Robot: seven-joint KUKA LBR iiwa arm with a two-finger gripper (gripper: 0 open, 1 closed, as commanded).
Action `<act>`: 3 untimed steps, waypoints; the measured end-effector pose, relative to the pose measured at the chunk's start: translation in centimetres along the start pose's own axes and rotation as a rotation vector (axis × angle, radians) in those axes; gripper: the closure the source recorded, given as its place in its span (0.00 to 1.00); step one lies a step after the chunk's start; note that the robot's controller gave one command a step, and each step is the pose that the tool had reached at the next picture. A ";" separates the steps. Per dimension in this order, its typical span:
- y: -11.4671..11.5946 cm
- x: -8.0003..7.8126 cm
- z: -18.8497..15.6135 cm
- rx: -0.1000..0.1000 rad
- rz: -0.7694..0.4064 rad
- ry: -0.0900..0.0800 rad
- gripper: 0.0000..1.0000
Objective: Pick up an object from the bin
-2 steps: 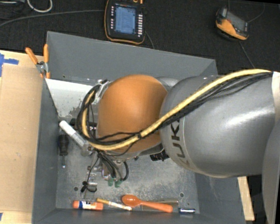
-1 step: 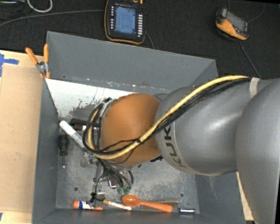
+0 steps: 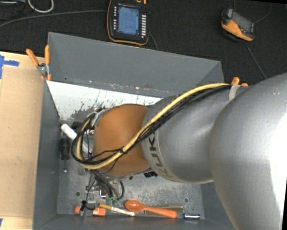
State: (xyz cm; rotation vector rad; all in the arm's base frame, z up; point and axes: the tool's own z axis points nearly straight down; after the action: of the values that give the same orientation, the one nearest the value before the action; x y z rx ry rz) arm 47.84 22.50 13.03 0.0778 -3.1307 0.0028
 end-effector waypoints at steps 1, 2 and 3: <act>-6.8 0.1 2.4 0.007 -0.228 0.011 0.00; -2.5 -0.8 4.5 -0.002 -0.005 0.002 0.00; -7.5 0.1 4.0 0.002 -0.180 0.002 0.00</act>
Offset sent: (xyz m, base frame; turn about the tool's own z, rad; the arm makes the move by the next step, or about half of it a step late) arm 0.0096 -0.0180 -0.0474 0.0291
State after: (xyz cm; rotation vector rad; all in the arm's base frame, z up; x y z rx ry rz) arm 48.04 14.97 9.02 0.3582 -3.1089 0.0052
